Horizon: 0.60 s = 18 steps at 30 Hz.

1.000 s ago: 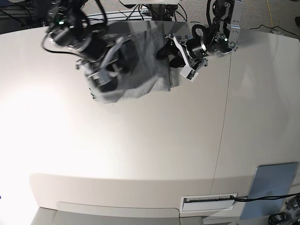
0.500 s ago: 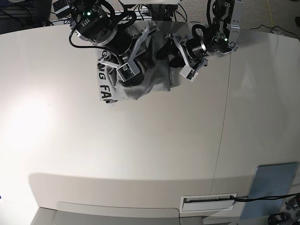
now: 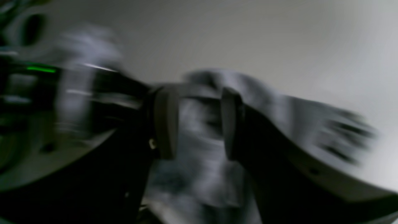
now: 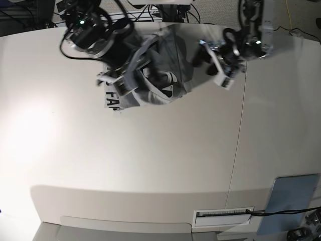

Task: Fold the T-shirt properly
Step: 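Grasp the collar end with both grippers and fold it over the hem fold, then straighten the folded bundle with both grippers and release it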

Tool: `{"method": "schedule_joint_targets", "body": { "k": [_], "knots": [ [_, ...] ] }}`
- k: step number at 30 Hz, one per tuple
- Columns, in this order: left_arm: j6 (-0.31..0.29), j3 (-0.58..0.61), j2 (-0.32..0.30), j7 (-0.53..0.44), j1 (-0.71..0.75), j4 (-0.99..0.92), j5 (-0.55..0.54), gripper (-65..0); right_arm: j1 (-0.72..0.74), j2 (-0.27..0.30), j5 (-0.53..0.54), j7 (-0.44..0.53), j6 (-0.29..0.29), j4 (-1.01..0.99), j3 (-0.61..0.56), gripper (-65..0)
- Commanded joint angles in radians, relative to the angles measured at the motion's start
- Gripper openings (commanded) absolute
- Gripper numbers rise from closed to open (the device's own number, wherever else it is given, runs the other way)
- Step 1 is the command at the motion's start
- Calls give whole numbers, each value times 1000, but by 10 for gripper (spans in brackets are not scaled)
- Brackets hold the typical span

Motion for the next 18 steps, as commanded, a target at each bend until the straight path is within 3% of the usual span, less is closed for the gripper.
{"method": "schedule_joint_targets", "body": {
  "k": [1,3,6,11,18],
  "knots": [
    [-9,-21,-8,-25,7,50,-39,-294,3,2,7,24,2,20,47,-422],
    [-11,-60,-12,-25,26,105,-73,-294,3,3,7,23,-4,20,155,-422],
    [-81,-66,-8,-24,40,178,-132,-294,3,3,7,-7,-19,19,317,-422],
    [-107,26,43,-25,15,254,-153,-294,-14,14,-6,-94,-18,17,554,-422],
    [5,263,89,-21,-81,252,16,-294,-89,14,-8,-94,-15,17,711,-422]
  ]
}}
